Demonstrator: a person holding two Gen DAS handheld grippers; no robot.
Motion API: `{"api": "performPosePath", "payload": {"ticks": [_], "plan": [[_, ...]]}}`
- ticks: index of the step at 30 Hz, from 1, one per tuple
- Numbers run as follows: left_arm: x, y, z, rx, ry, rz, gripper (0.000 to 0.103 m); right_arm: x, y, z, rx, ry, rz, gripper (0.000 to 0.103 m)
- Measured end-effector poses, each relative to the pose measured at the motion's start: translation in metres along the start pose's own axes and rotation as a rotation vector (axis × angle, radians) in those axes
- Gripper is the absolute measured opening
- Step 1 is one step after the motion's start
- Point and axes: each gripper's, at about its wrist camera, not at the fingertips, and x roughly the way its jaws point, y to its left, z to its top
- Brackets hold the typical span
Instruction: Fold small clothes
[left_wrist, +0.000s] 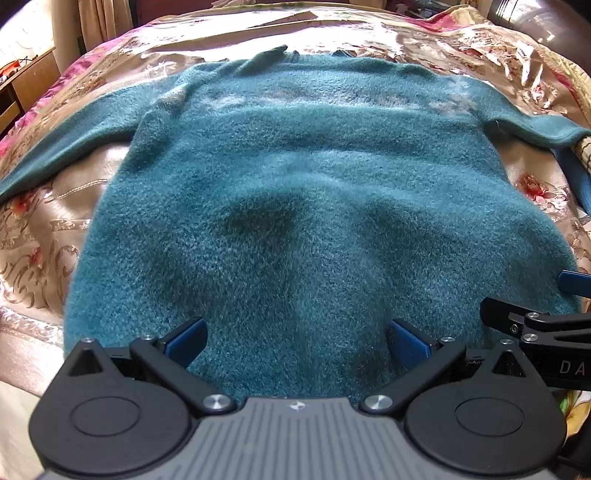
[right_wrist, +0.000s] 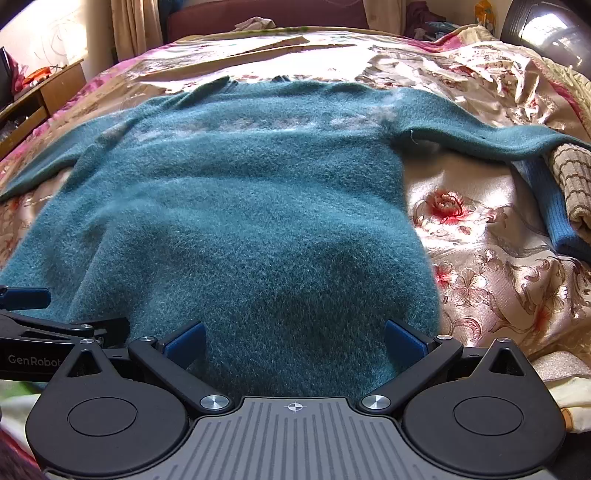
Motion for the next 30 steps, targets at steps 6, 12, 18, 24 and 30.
{"api": "performPosePath", "payload": {"ticks": [6, 12, 18, 24, 30], "plan": [[0.002, 0.0, 0.0, -0.001, 0.01, 0.0, 0.103, 0.001, 0.001, 0.0, -0.002, 0.004, -0.001, 0.103], [0.003, 0.0, 0.0, -0.004, 0.017, 0.0, 0.103, 0.001, 0.001, 0.0, -0.001, 0.004, -0.001, 0.103], [0.006, 0.002, -0.002, -0.017, 0.03, -0.005, 0.103, 0.001, 0.001, 0.0, -0.001, 0.004, -0.001, 0.103], [0.009, 0.0, -0.003, -0.01, 0.04, 0.005, 0.103, 0.001, 0.001, 0.0, -0.002, 0.005, -0.001, 0.103], [0.012, 0.002, -0.004, -0.023, 0.059, -0.008, 0.103, 0.002, 0.001, 0.0, -0.002, 0.005, -0.001, 0.103]]}}
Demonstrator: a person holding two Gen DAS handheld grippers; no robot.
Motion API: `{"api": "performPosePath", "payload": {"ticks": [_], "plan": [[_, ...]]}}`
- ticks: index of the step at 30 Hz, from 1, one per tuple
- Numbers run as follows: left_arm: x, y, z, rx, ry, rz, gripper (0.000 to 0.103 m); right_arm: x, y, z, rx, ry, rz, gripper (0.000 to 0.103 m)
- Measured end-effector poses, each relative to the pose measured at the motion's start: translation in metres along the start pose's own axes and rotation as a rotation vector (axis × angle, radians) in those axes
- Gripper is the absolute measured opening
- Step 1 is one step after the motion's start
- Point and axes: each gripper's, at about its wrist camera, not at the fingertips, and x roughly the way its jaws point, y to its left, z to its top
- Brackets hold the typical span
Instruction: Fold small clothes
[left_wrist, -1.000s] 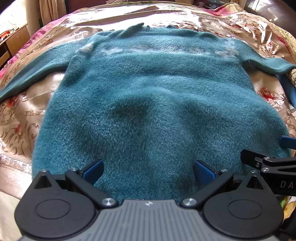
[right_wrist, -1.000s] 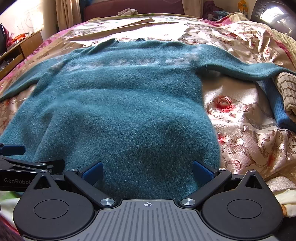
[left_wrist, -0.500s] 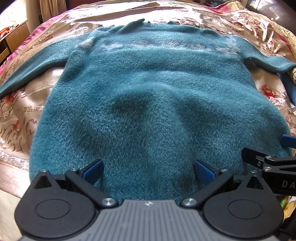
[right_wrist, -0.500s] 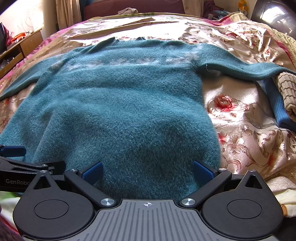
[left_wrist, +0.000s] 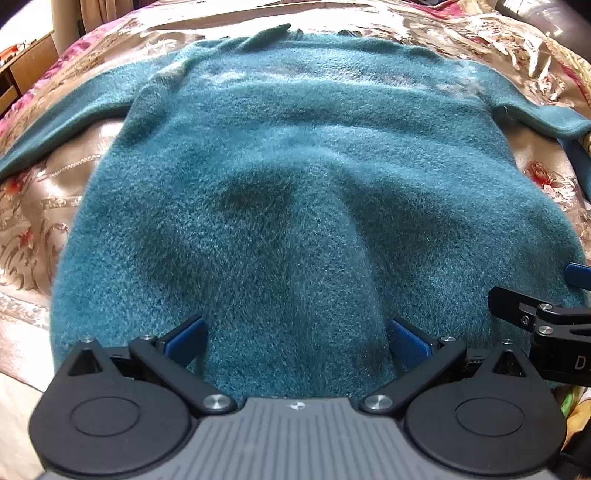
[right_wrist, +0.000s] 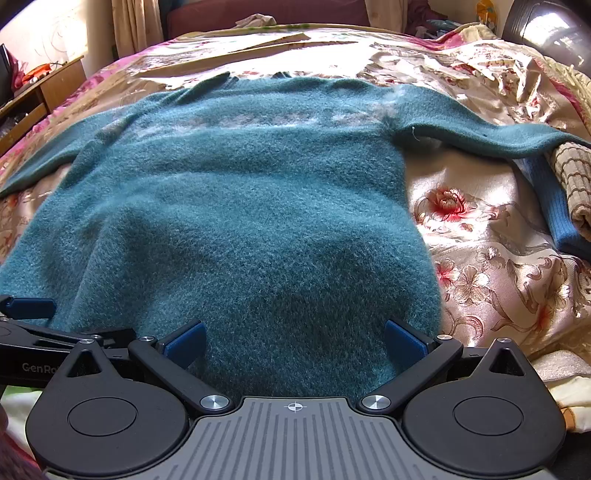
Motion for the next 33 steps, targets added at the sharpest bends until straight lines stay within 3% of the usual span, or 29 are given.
{"api": "performPosePath", "payload": {"ticks": [13, 22, 33], "plan": [[0.001, 0.003, 0.002, -0.009, 0.011, -0.017, 0.103, 0.0, 0.0, 0.0, 0.0, -0.003, 0.0, 0.103], [-0.017, -0.004, 0.001, 0.024, -0.074, 0.047, 0.103, -0.005, -0.002, 0.001, 0.01, -0.019, -0.005, 0.103], [-0.029, -0.006, 0.002, 0.045, -0.137, 0.066, 0.103, -0.012, -0.005, 0.006, 0.003, -0.057, -0.039, 0.103]]}}
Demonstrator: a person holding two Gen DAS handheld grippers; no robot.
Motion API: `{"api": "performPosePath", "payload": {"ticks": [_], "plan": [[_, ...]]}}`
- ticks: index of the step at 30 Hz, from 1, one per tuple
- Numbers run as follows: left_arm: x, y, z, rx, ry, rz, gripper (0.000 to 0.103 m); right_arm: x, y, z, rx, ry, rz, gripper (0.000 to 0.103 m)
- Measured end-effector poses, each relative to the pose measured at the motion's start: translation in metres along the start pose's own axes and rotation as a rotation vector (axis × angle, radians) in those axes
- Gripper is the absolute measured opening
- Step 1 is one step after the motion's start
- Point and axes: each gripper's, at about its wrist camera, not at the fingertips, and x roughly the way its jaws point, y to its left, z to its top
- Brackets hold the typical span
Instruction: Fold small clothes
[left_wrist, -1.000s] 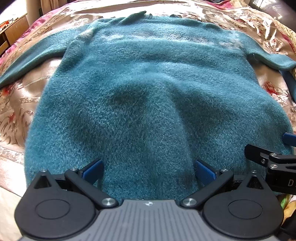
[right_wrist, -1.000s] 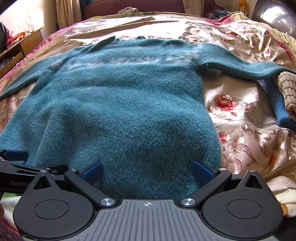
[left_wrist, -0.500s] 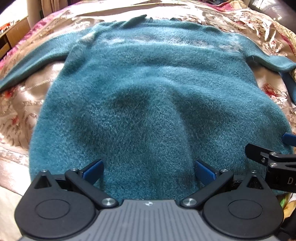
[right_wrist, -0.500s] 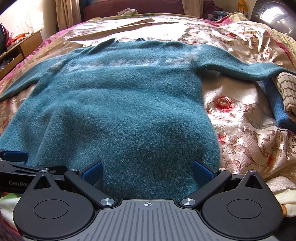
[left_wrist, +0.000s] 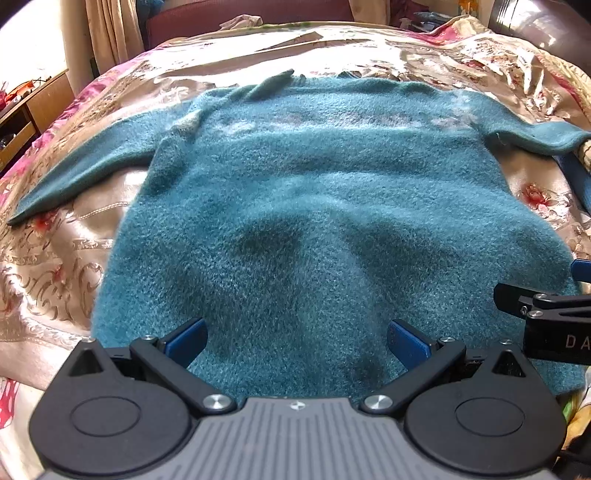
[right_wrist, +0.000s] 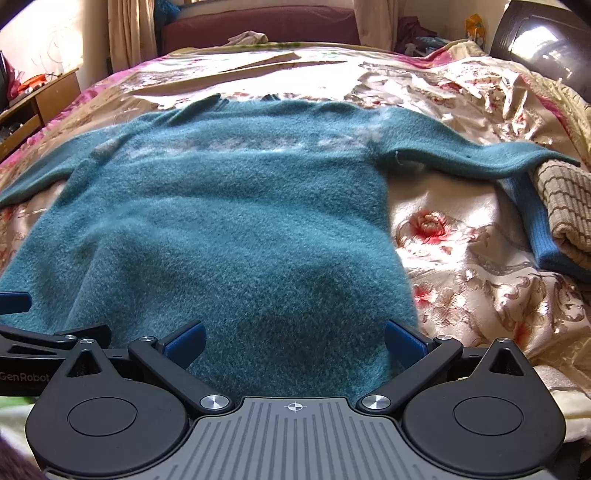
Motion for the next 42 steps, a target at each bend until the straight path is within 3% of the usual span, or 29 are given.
{"api": "performPosePath", "payload": {"ticks": [24, 42], "plan": [[-0.013, -0.002, -0.003, 0.001, -0.047, 0.001, 0.103, 0.002, -0.013, 0.003, -0.002, -0.023, -0.123, 0.103], [-0.013, -0.004, -0.004, 0.007, -0.049, -0.013, 0.103, 0.006, -0.017, 0.002, -0.003, -0.015, -0.14, 0.103]]}}
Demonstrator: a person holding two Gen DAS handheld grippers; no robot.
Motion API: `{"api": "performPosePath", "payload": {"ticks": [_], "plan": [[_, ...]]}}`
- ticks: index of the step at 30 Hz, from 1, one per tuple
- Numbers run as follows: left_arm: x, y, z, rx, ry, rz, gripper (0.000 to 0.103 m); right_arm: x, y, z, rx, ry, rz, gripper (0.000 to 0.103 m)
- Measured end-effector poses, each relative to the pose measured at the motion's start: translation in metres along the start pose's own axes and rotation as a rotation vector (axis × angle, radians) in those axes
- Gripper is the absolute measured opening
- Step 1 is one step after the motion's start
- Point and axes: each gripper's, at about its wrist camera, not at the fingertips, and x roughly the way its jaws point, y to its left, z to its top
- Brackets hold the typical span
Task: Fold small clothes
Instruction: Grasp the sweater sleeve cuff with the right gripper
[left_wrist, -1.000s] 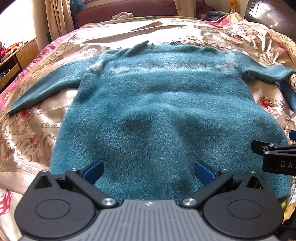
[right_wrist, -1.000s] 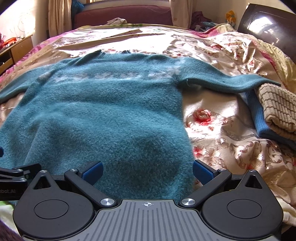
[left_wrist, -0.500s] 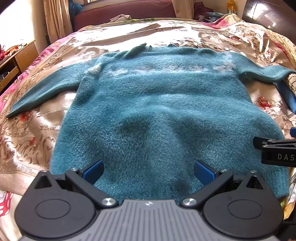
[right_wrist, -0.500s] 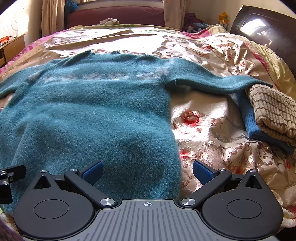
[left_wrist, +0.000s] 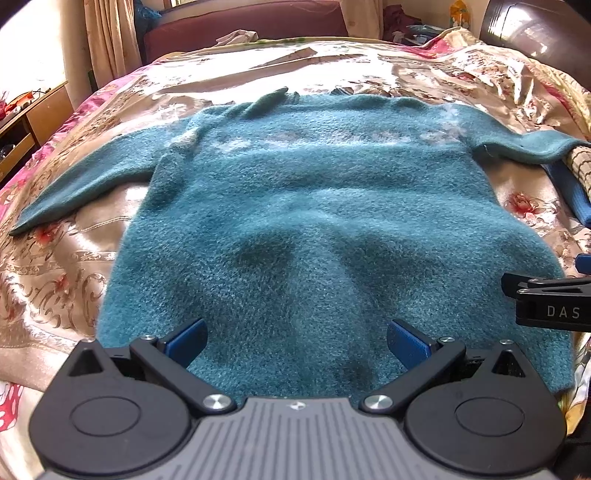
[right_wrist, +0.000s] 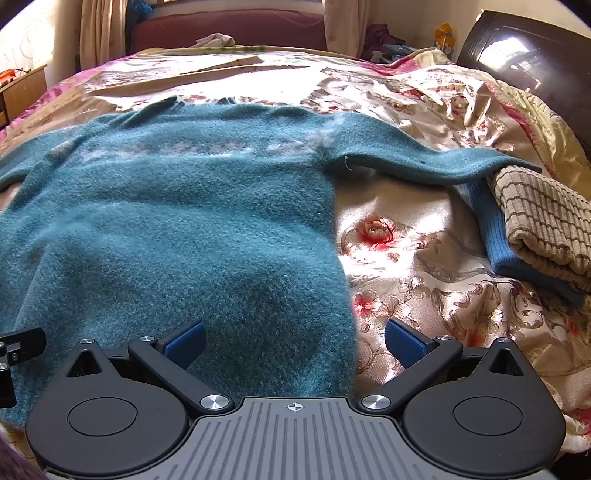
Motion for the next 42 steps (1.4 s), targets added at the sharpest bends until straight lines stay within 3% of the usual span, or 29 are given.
{"api": "performPosePath", "payload": {"ticks": [14, 19, 26, 28, 35, 38, 42], "plan": [[0.002, -0.003, 0.001, 0.012, 0.006, -0.013, 0.103, 0.004, -0.002, 0.0, -0.002, 0.004, -0.013, 0.103], [-0.001, -0.007, 0.012, 0.049, -0.026, -0.026, 0.103, 0.002, -0.023, 0.014, 0.066, -0.029, 0.023, 0.101], [0.007, -0.02, 0.049, 0.082, -0.076, -0.062, 0.103, 0.013, -0.105, 0.063, 0.281, -0.108, 0.057, 0.09], [0.012, -0.027, 0.062, 0.09, -0.081, -0.084, 0.103, 0.021, -0.13, 0.077, 0.329, -0.118, 0.042, 0.082], [0.032, -0.075, 0.112, 0.127, -0.117, -0.177, 0.103, 0.047, -0.231, 0.127, 0.494, -0.188, -0.06, 0.071], [0.04, -0.101, 0.131, 0.154, -0.131, -0.218, 0.103, 0.068, -0.271, 0.134, 0.591, -0.173, -0.087, 0.068], [0.05, -0.128, 0.144, 0.179, -0.128, -0.261, 0.103, 0.094, -0.31, 0.131, 0.736, -0.166, -0.039, 0.064]]}}
